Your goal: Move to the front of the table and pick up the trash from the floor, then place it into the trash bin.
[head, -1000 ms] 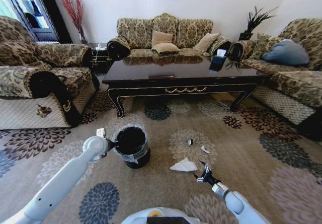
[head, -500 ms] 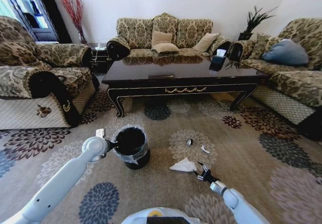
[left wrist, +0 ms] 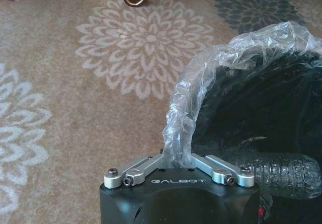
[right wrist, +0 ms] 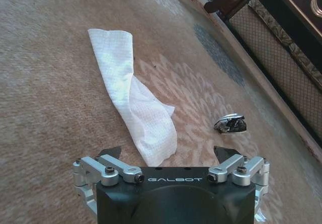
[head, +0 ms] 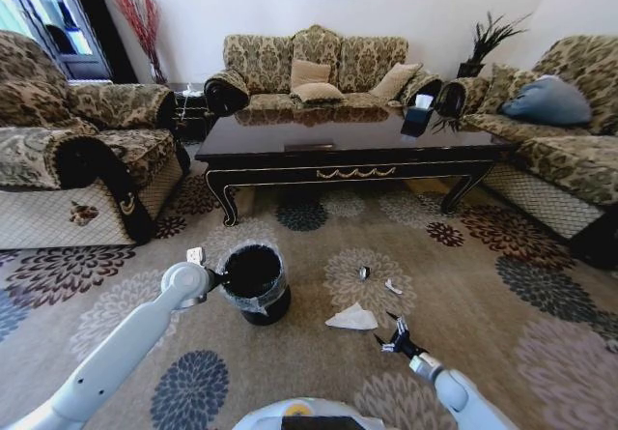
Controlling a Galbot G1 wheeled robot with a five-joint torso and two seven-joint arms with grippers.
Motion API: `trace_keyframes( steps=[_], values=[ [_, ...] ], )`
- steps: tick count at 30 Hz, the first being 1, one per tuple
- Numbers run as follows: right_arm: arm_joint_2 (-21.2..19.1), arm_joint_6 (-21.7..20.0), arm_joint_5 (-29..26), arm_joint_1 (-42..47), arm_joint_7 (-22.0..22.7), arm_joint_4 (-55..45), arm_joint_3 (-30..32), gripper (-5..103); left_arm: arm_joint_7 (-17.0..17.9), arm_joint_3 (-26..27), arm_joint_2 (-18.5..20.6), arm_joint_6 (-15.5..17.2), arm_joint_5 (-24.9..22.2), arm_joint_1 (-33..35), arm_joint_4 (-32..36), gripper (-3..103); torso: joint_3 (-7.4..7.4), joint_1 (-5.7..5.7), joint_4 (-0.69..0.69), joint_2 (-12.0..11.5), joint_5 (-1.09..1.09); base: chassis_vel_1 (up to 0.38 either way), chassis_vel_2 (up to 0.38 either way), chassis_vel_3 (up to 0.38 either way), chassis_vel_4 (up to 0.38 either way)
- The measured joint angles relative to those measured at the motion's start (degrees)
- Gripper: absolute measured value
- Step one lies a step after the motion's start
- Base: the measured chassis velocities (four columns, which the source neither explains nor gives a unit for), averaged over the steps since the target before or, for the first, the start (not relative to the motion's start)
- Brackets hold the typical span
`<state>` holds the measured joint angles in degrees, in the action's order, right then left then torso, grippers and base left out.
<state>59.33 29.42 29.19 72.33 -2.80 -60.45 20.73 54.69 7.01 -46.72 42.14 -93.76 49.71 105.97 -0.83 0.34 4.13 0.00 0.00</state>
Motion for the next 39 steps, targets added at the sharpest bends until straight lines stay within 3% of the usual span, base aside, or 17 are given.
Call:
trace_keyframes(
  steps=[5,14,18,20,24,26,30,32,33,39],
  values=[
    [0.93,0.2,0.27,-1.4,0.16,1.6,-0.56,101,0.0,0.6,0.89,0.0,-0.09,0.19,0.17,0,0.0,0.0,0.0,0.0,0.0,0.0,0.0,0.0,0.0],
    [1.9,0.21,0.67,-3.39,0.67,3.48,-2.15,90,-0.02,1.03,1.09,0.0,-0.2,0.41,0.3,0,0.0,0.0,0.02,0.0,-0.01,0.0,0.0,0.0,0.0],
    [2.21,0.21,0.64,-4.37,0.81,4.08,-2.63,68,-0.03,1.13,1.09,0.0,-0.2,0.47,0.3,0,0.0,0.0,0.0,0.0,-0.01,0.0,0.0,0.0,0.0],
    [2.24,0.21,0.64,-4.48,0.81,4.17,-2.74,68,-0.03,1.2,1.12,0.0,-0.2,0.5,0.31,0,0.0,0.0,0.0,0.0,-0.01,0.0,0.0,0.0,0.0],
    [2.43,0.21,0.64,-4.59,0.78,4.3,-2.89,46,-0.09,1.48,1.19,0.0,-0.2,0.56,0.15,0,0.0,0.0,0.01,0.0,0.0,0.0,0.0,0.0,0.0],
    [2.47,0.21,0.64,-4.59,0.78,4.31,-2.89,46,-0.09,1.52,1.19,0.0,-0.19,0.58,0.09,0,0.0,0.0,0.01,0.0,-0.01,0.0,0.0,0.0,0.0],
    [2.39,0.2,0.64,-4.25,0.74,4.18,-2.82,24,-0.13,1.57,0.97,0.0,-0.16,0.62,0.01,0,0.0,0.0,0.01,0.0,0.0,0.0,0.0,0.0,0.0],
    [2.36,0.2,0.65,-4.18,0.72,4.13,-2.78,24,-0.13,1.57,0.93,0.0,-0.14,0.62,0.0,0,0.0,0.0,0.01,0.0,0.0,0.0,0.0,0.0,0.0],
    [2.19,0.2,0.73,-3.9,0.65,3.8,-2.63,14,-0.13,1.57,0.76,0.0,-0.07,0.63,-0.06,0,0.0,0.0,0.01,0.0,0.0,0.0,0.0,0.0,0.0],
    [1.72,-0.17,0.04,-3.41,0.6,3.37,-2.66,1,-0.58,1.82,0.15,0.0,0.46,0.66,-0.5,0,0.0,0.0,0.01,0.0,-0.01,0.0,0.0,0.0,0.0]
  ],
)
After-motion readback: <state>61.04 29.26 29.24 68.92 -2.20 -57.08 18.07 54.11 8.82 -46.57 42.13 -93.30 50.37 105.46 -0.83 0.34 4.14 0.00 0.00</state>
